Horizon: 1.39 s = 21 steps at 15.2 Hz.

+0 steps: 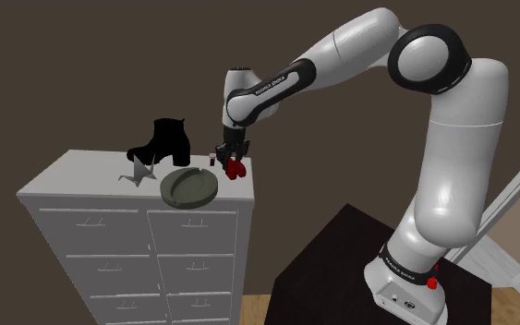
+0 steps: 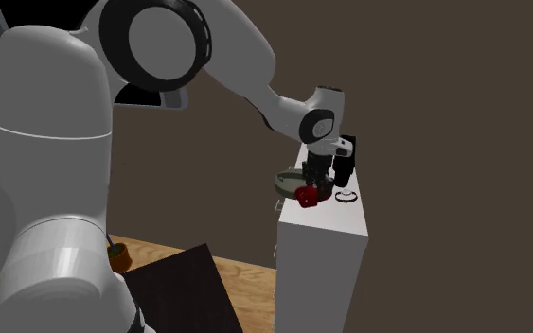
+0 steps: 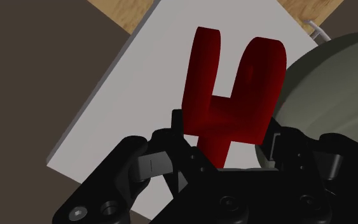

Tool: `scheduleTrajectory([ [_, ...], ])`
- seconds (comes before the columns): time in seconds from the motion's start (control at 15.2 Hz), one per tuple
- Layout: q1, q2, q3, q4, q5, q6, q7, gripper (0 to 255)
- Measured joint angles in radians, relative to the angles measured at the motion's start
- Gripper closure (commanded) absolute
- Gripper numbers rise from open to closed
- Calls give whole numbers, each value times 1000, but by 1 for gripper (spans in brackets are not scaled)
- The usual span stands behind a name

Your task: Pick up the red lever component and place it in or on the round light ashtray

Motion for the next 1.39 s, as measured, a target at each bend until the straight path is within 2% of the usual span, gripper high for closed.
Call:
scheduleTrajectory([
  [0.73, -3, -67, 2, 64, 7, -131, 0, 255],
  [0.92, 26, -40, 17, 117, -3, -155, 46, 255],
  [1.39, 124, 109, 50, 347, -42, -234, 185, 255],
])
